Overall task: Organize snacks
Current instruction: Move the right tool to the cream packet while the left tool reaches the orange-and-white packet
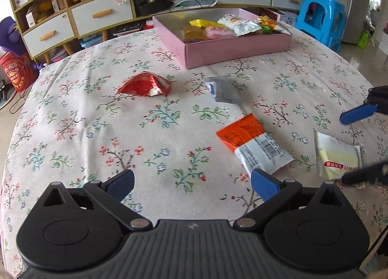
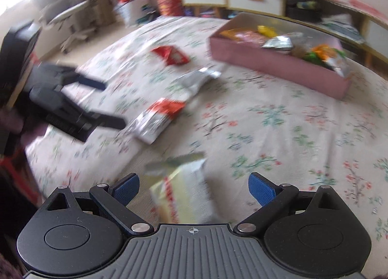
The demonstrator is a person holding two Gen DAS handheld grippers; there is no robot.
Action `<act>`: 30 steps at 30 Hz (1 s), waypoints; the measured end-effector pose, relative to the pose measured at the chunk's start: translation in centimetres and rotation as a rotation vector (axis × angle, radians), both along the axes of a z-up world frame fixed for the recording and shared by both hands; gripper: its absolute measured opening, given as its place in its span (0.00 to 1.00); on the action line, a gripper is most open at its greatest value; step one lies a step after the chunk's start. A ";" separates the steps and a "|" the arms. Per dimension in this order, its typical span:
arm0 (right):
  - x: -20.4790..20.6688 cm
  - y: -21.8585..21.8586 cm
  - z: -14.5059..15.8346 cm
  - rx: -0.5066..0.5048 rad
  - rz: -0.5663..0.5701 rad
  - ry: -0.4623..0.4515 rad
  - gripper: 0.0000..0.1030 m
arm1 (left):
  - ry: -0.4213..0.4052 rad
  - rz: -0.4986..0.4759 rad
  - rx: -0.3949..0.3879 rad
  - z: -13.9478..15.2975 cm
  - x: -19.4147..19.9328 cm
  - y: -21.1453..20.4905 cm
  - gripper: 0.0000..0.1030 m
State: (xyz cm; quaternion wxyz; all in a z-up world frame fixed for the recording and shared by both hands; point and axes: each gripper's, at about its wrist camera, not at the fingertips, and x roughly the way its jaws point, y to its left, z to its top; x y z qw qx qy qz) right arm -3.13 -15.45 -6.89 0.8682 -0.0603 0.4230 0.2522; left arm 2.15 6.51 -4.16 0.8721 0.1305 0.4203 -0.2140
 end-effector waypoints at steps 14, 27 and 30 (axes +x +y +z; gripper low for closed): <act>-0.3 0.5 -1.7 -0.140 0.061 -0.004 0.95 | 0.063 -0.049 -0.029 -0.4 -0.6 -2.8 1.00; 2.5 -3.7 -1.4 -0.201 -0.185 0.008 0.95 | 0.084 -0.075 -0.017 -0.9 -0.7 -4.4 1.00; 2.9 -4.3 -1.3 -0.204 -0.235 0.031 0.95 | 0.113 -0.042 -0.043 -0.7 -0.4 -4.4 1.00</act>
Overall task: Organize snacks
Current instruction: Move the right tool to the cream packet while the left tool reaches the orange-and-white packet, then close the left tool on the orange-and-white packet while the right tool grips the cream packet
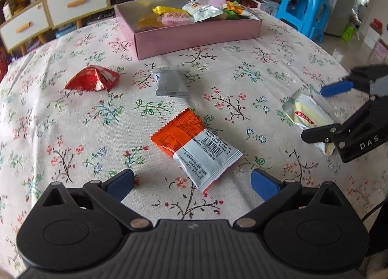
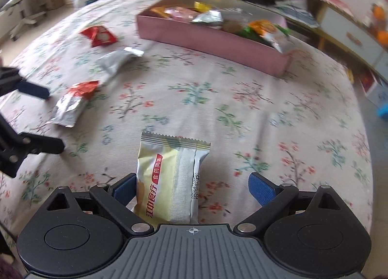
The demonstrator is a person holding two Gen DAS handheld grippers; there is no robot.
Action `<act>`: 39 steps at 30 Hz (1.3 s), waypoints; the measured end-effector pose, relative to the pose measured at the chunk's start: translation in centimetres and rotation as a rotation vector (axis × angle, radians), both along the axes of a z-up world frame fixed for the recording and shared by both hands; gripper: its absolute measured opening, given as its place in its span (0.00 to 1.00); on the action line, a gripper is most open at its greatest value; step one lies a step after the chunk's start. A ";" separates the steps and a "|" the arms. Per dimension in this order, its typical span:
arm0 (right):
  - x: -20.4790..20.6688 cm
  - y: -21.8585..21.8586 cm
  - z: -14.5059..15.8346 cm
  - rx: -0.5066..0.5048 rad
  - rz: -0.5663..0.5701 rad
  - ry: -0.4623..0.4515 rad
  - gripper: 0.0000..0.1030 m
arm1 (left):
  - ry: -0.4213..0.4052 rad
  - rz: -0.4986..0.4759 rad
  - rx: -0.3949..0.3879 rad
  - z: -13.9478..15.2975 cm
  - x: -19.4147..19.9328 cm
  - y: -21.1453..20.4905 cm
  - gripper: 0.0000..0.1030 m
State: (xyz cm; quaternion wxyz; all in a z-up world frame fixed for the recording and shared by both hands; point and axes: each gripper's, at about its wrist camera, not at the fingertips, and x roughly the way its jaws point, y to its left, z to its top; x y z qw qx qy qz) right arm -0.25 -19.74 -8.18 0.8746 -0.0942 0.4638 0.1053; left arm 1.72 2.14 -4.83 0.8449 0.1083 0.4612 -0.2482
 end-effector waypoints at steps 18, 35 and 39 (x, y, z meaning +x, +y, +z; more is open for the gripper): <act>0.5 -0.7 0.1 0.115 -0.124 0.118 0.95 | 0.091 0.375 -0.068 0.3 2.0 -2.1 0.93; -0.1 0.2 0.3 0.078 -0.092 0.085 0.73 | 0.041 0.386 -0.033 0.9 1.5 -2.6 0.44; -0.3 0.7 0.5 0.081 -0.068 0.074 0.53 | 0.054 0.379 -0.055 1.1 1.7 -2.3 0.39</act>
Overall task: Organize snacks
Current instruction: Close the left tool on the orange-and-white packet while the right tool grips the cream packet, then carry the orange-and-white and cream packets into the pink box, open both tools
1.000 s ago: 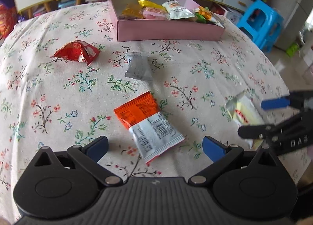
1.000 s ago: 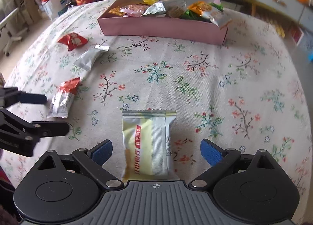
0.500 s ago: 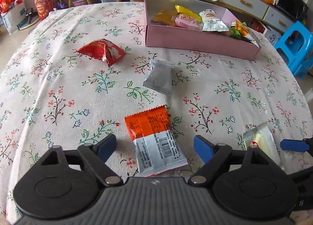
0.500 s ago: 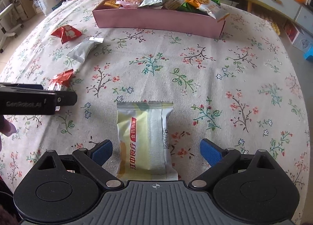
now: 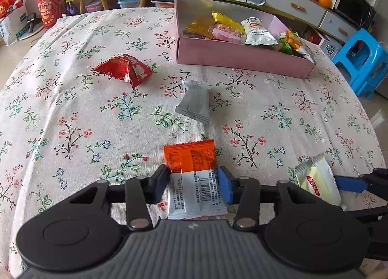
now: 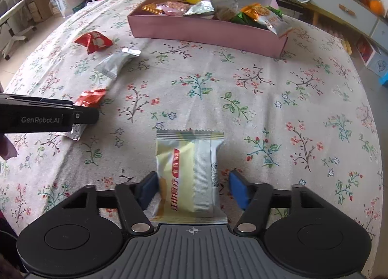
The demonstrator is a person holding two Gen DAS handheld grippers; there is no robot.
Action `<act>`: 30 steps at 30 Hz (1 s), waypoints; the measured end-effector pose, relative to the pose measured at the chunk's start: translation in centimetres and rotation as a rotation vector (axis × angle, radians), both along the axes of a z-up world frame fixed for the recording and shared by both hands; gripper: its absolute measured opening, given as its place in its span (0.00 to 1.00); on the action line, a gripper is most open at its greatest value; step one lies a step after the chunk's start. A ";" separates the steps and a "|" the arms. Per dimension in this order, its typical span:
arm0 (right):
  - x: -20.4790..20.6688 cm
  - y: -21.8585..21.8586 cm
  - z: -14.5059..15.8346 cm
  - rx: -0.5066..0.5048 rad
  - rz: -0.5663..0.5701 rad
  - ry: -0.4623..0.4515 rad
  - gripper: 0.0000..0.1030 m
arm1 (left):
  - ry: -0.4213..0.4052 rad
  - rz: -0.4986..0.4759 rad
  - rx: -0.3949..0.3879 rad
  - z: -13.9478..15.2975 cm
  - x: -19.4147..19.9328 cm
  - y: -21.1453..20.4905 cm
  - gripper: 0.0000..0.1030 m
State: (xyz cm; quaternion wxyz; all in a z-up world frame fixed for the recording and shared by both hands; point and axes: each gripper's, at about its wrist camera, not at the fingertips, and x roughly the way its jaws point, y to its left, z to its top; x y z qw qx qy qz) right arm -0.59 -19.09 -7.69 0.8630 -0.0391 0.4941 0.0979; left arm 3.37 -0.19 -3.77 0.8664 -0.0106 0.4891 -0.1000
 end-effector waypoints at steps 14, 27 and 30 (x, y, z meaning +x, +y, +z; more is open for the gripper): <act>1.2 -0.9 1.5 0.100 -0.044 0.002 0.46 | 0.053 0.015 -0.133 1.1 0.9 1.4 0.35; 4.9 -2.7 4.0 0.215 -0.167 -0.017 0.46 | 0.014 0.049 -0.242 4.0 3.1 1.8 0.35; 6.1 -3.2 4.8 0.259 -0.203 -0.026 0.46 | 0.014 0.071 -0.260 4.2 4.1 2.0 0.35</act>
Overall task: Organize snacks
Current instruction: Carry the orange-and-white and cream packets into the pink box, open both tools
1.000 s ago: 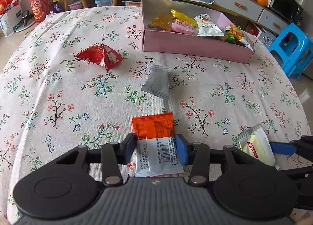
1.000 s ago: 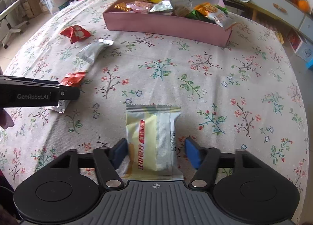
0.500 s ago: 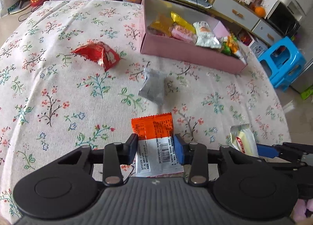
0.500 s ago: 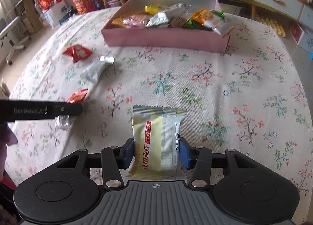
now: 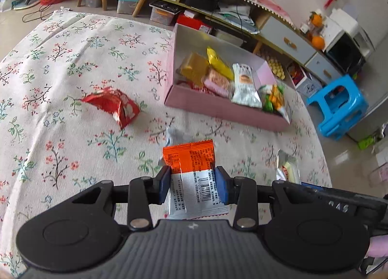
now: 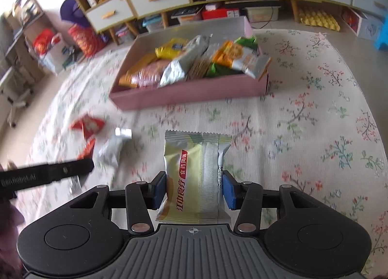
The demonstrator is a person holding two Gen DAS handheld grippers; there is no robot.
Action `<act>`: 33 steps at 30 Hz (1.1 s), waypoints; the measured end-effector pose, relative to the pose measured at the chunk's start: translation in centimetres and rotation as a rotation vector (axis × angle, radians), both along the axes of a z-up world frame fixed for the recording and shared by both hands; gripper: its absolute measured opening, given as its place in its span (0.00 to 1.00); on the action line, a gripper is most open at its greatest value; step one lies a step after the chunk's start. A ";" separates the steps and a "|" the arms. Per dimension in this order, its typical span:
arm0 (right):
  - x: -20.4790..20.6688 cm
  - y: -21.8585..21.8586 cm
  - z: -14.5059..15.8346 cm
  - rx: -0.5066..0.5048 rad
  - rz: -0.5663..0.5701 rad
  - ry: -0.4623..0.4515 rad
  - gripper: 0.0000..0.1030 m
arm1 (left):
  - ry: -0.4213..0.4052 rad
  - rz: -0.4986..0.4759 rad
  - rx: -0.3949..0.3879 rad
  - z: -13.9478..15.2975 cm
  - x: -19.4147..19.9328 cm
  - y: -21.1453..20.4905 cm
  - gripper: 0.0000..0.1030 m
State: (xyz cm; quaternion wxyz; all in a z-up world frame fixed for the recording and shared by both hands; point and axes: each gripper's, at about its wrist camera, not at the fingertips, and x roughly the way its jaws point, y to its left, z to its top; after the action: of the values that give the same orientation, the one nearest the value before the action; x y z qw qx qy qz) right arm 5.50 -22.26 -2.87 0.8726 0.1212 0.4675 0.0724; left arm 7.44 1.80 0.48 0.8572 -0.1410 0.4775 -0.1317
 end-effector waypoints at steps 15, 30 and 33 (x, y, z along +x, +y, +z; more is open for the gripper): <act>8.4 -3.5 2.9 0.212 -0.211 -0.139 0.46 | 0.000 0.031 -0.028 0.2 2.5 -0.8 0.35; 13.3 -3.6 0.7 0.253 -0.262 -0.237 0.46 | 0.012 0.016 -0.031 -0.4 3.4 -2.8 0.35; 13.4 -3.8 0.3 0.240 -0.281 -0.233 0.48 | 0.005 0.012 -0.022 -0.5 3.4 -3.0 0.35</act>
State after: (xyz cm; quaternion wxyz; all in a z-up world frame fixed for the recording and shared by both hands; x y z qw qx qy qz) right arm 18.88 -26.02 -2.61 0.9017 0.2789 0.3300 0.0185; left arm 10.84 -1.24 -0.02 0.8551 -0.1538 0.4774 -0.1314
